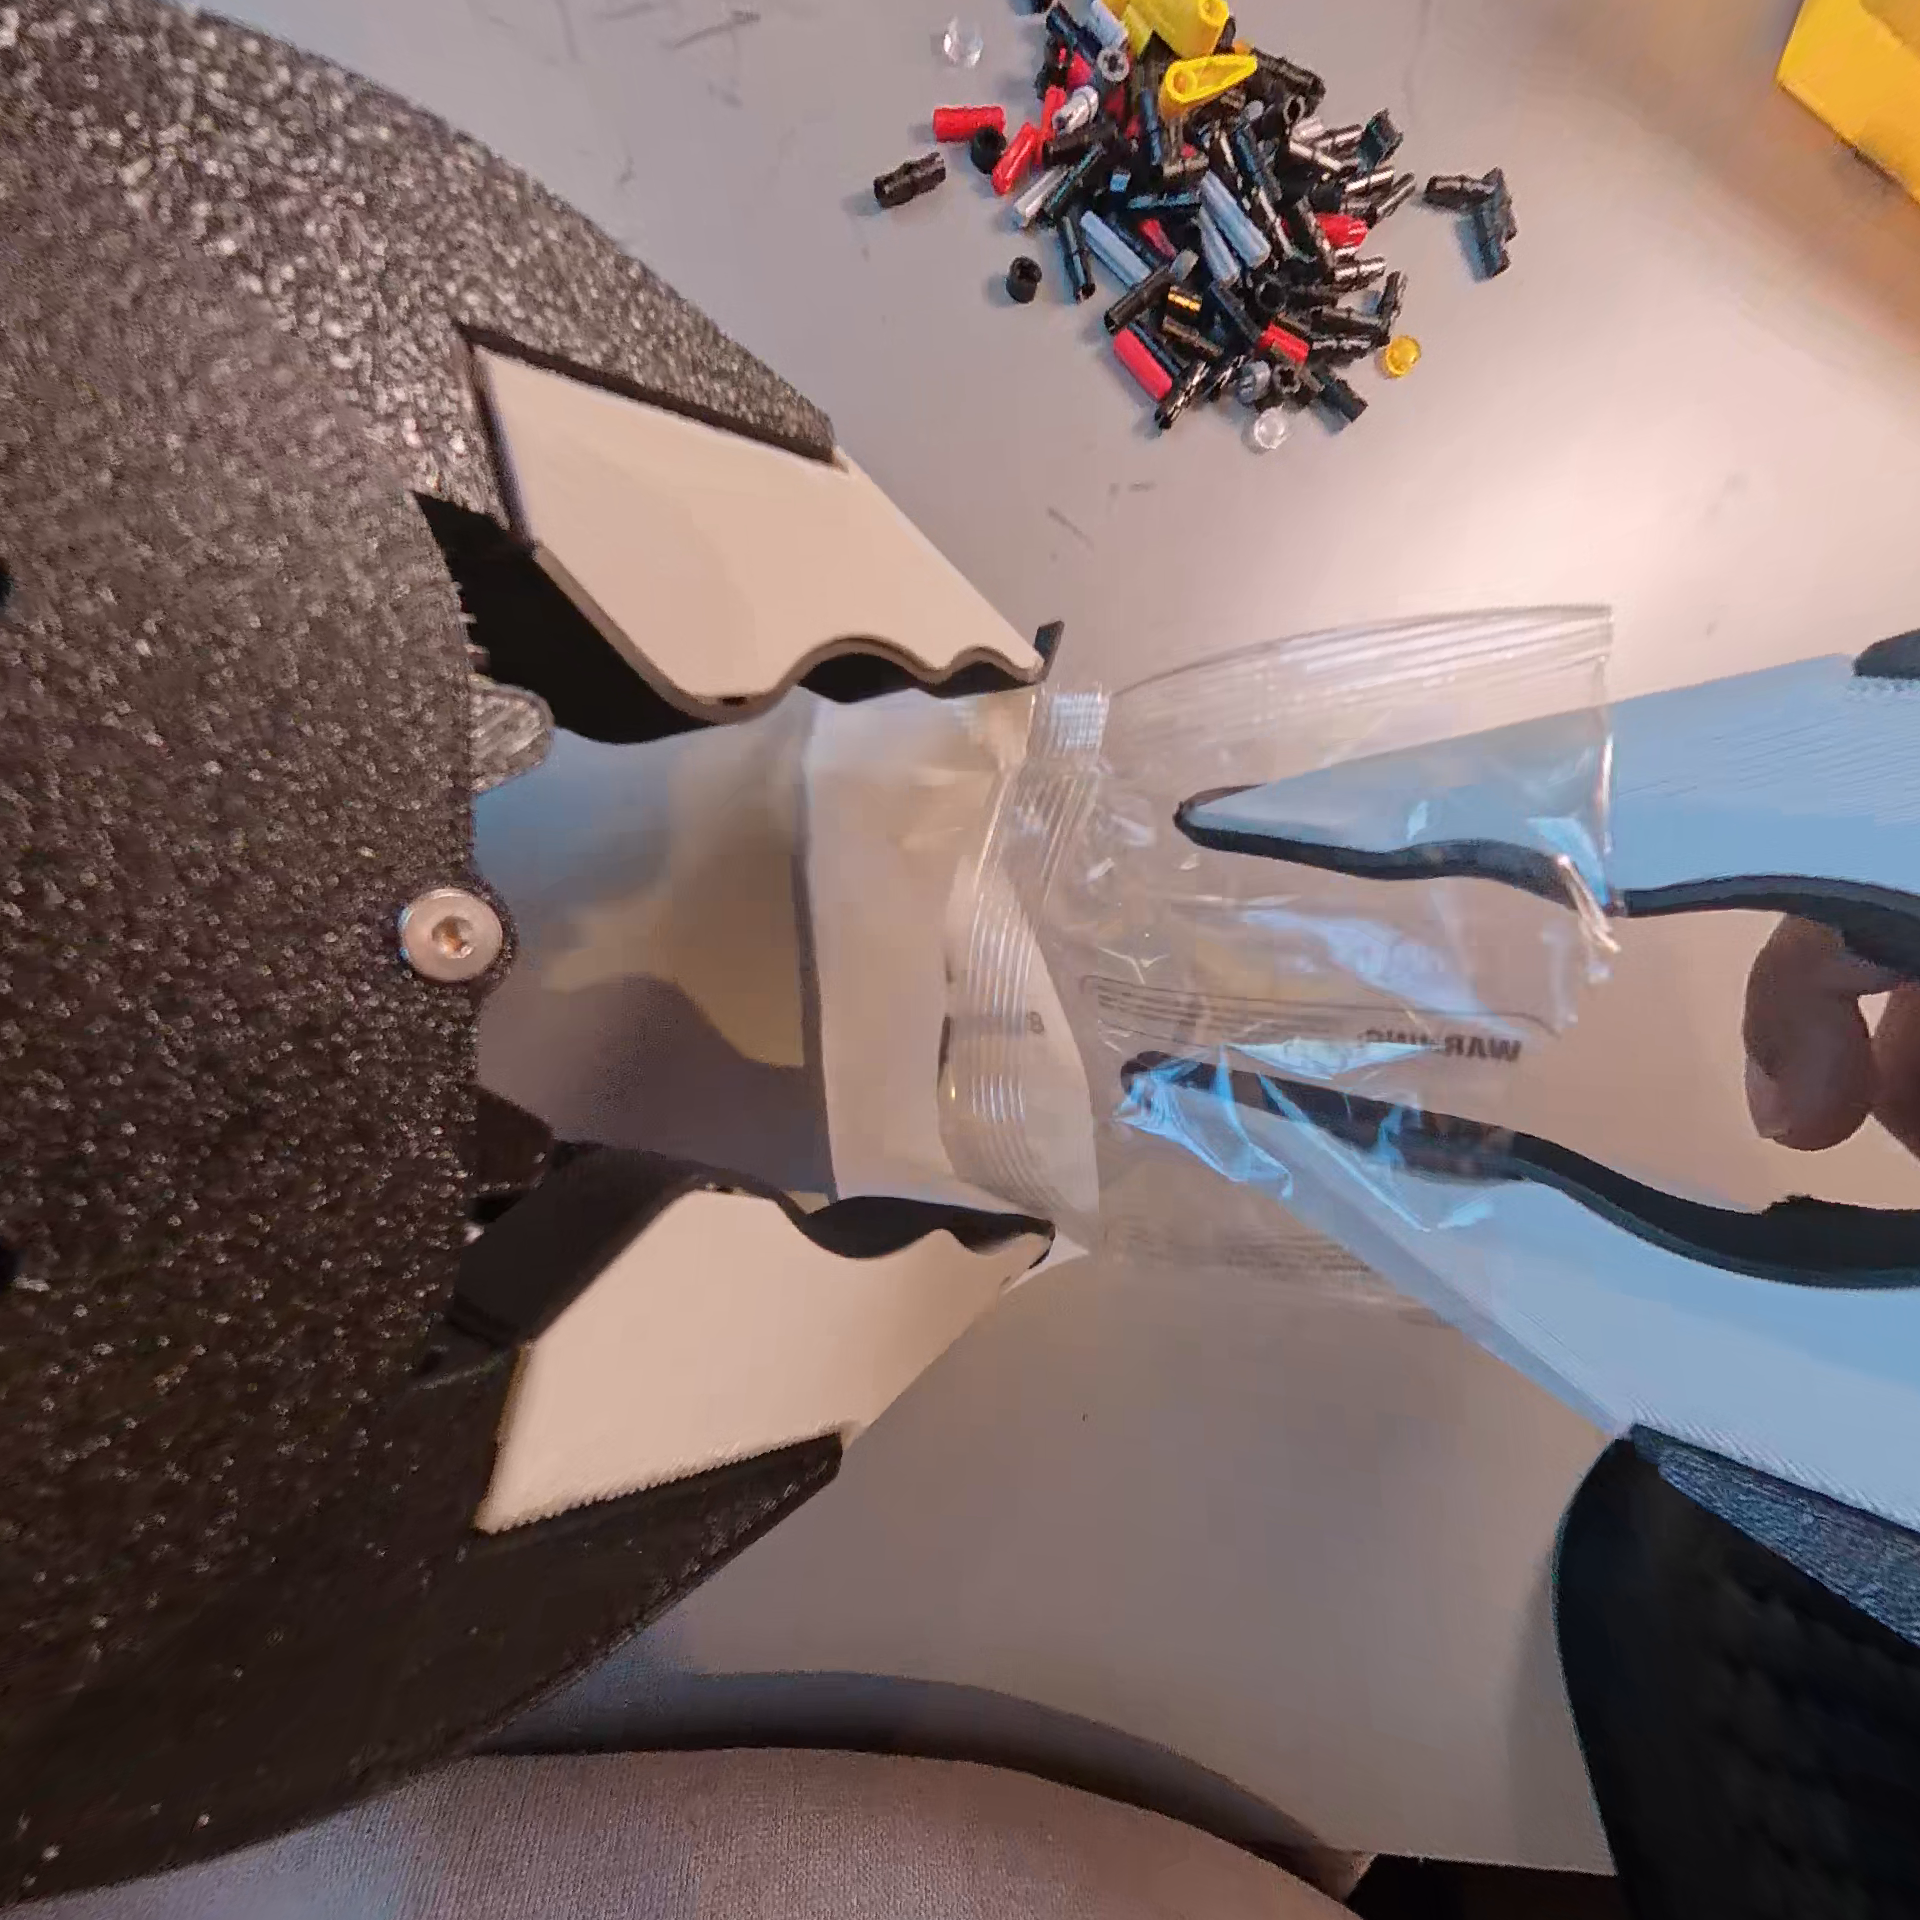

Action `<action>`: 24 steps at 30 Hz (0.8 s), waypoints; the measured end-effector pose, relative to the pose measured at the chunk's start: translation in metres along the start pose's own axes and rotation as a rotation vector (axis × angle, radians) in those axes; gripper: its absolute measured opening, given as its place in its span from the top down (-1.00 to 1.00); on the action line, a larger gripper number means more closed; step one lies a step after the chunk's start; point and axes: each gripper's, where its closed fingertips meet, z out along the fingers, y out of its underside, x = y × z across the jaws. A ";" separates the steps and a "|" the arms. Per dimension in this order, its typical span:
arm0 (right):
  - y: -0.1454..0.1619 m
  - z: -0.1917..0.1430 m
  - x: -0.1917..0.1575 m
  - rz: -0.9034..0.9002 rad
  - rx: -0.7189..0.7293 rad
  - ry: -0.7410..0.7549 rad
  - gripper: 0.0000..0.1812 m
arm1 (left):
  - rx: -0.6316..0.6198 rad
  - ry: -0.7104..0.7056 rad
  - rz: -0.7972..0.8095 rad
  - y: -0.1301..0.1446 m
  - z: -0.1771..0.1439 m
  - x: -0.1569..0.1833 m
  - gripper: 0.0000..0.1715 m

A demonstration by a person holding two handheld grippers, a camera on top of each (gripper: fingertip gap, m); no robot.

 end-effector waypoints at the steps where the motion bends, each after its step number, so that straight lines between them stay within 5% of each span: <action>1: -0.003 -0.002 0.001 0.003 0.014 0.002 0.65 | 0.019 -0.009 0.008 -0.003 -0.001 -0.002 0.01; 5: -0.023 -0.019 0.007 0.023 0.091 0.008 0.65 | 0.168 -0.021 0.007 -0.023 -0.016 -0.010 0.30; 16: -0.082 -0.095 0.033 0.066 0.384 0.080 0.50 | 0.566 0.055 -0.045 -0.063 -0.061 -0.015 0.28; 24: -0.074 -0.093 0.053 0.414 0.502 0.144 0.52 | 0.585 -0.109 -0.051 -0.059 -0.066 -0.041 0.21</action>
